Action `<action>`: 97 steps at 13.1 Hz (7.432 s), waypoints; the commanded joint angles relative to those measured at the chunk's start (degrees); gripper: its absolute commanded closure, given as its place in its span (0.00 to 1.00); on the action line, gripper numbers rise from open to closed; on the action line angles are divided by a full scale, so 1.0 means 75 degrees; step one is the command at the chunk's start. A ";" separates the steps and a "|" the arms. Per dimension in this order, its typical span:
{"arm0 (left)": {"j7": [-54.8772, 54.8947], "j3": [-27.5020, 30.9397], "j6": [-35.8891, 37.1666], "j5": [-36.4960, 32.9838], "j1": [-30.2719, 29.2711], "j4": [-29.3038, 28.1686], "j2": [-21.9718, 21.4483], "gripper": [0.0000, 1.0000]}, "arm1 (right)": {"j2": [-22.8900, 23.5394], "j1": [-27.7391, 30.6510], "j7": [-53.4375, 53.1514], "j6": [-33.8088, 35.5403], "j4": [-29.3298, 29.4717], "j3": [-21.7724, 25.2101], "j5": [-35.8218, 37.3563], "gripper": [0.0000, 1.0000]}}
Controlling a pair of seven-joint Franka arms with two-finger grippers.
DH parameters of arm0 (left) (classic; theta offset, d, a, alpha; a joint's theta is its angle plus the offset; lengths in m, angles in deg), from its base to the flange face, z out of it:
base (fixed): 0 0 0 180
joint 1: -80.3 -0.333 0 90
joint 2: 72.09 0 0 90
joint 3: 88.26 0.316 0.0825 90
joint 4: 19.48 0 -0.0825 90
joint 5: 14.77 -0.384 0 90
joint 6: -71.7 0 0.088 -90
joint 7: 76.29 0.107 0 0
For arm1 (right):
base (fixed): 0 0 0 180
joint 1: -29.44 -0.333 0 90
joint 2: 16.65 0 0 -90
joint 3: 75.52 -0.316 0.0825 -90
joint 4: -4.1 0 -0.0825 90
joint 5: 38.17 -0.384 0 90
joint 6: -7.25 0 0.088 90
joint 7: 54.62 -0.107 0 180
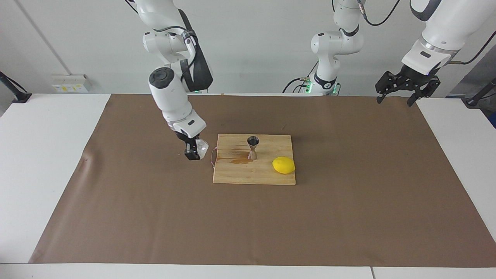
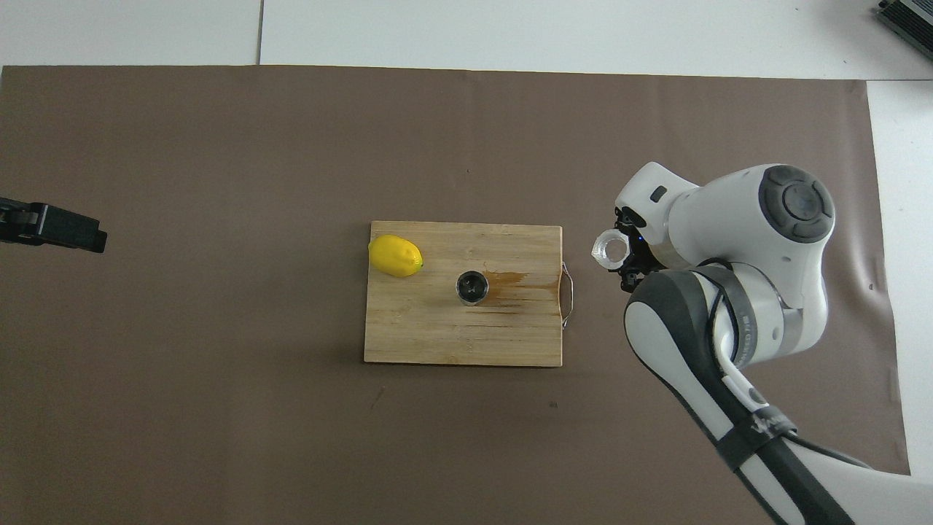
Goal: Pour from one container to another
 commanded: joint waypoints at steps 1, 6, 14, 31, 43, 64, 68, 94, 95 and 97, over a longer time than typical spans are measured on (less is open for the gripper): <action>-0.0120 0.0064 -0.0092 -0.0008 0.0142 -0.0013 0.0011 0.00 | -0.0169 0.0584 0.0945 -0.0193 -0.0635 -0.0102 -0.0749 0.82; -0.0120 0.0064 -0.0092 -0.0008 0.0154 -0.0013 0.0023 0.00 | -0.0169 0.1792 0.3041 -0.0205 -0.1257 -0.0090 -0.2130 0.82; -0.0131 0.0064 -0.0092 -0.0008 0.0154 -0.0036 0.0046 0.00 | -0.0052 0.2647 0.4392 -0.0627 -0.2125 -0.0090 -0.2824 0.81; -0.0131 0.0064 -0.0092 0.0004 0.0154 -0.0024 0.0058 0.00 | -0.0379 0.2637 0.3984 -0.0218 -0.2207 -0.0055 -0.2836 0.00; -0.0131 0.0064 -0.0092 0.0004 0.0154 -0.0024 0.0058 0.00 | -0.1857 0.1819 -0.3374 0.1337 -0.1004 -0.0148 0.0146 0.00; -0.0143 0.0064 -0.0104 -0.0008 0.0154 -0.0013 0.0058 0.00 | -0.1318 0.1582 -1.2681 0.4658 0.3055 -0.0195 0.1570 0.00; -0.0167 0.0064 -0.0104 -0.0008 0.0154 -0.0013 0.0058 0.00 | -0.1341 0.1582 -1.2646 0.4811 0.2996 -0.0230 0.1558 0.00; -0.0272 0.0064 -0.0104 -0.0020 0.0154 -0.0013 0.0058 0.00 | -0.1552 0.1196 -1.2716 0.5045 0.2574 0.0285 0.1523 0.00; -0.0284 0.0064 -0.0104 -0.0020 0.0166 -0.0024 0.0058 0.00 | -0.1552 0.1196 -1.2716 0.5033 0.2574 0.0274 0.1523 0.00; -0.0284 0.0064 -0.0104 -0.0020 0.0166 -0.0024 0.0070 0.00 | -0.1552 0.1266 -1.2704 0.5033 0.2574 0.0227 0.1511 0.00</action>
